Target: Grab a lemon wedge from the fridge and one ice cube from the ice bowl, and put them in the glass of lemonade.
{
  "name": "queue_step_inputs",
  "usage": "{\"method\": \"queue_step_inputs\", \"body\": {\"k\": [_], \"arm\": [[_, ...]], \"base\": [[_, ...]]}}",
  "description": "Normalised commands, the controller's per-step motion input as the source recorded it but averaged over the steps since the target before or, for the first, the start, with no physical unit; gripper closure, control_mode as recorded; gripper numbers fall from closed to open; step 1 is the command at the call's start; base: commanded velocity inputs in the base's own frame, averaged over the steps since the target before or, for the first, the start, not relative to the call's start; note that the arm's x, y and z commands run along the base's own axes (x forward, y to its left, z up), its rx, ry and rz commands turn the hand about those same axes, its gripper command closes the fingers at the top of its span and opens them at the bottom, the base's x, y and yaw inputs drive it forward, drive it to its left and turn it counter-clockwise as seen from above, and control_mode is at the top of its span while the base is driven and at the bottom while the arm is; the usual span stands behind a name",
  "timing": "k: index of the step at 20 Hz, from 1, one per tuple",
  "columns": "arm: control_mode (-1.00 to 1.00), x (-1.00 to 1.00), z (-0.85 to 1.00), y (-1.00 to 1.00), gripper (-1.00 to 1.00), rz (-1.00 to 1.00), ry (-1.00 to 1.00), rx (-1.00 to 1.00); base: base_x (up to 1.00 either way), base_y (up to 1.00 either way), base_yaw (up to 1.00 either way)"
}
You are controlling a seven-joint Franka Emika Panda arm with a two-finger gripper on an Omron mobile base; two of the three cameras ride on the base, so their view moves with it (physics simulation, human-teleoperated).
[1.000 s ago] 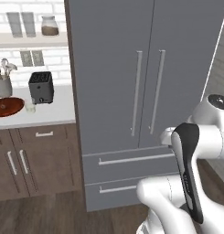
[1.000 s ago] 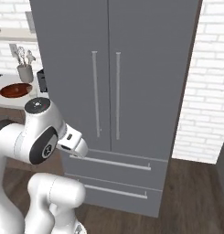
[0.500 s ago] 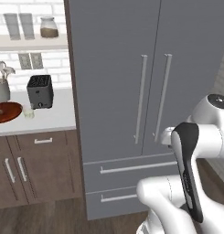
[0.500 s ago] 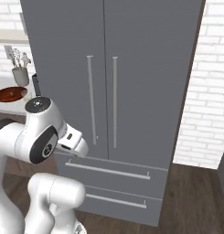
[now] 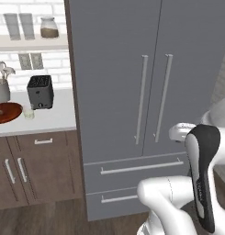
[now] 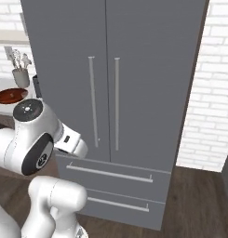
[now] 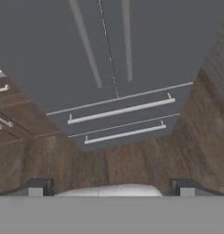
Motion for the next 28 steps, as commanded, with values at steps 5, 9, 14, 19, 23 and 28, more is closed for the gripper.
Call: {"method": "queue_step_inputs", "body": {"k": [5, 9, 14, 19, 23, 28], "arm": [[-1.00, 0.00, 1.00, 0.00, -1.00, 0.00, -0.29, -0.01], [-1.00, 0.00, 1.00, 0.00, -1.00, 0.00, -0.19, 0.00], [-1.00, 0.03, 1.00, 0.00, -1.00, 0.00, -0.13, -0.03], [-1.00, 0.71, 0.14, 0.00, -1.00, -0.01, 0.02, -0.15], [-1.00, 1.00, -0.59, -0.22, -1.00, -0.01, 0.00, -0.01], [-1.00, 1.00, -0.79, -0.32, -1.00, -0.01, 0.00, 0.00]], "base": [[0.00, 0.00, 0.00], [0.00, 0.00, 0.00], [0.00, 0.00, 0.00], [0.00, 0.00, 0.00], [0.00, 0.00, 0.00], [0.00, 0.00, 0.00]]}}
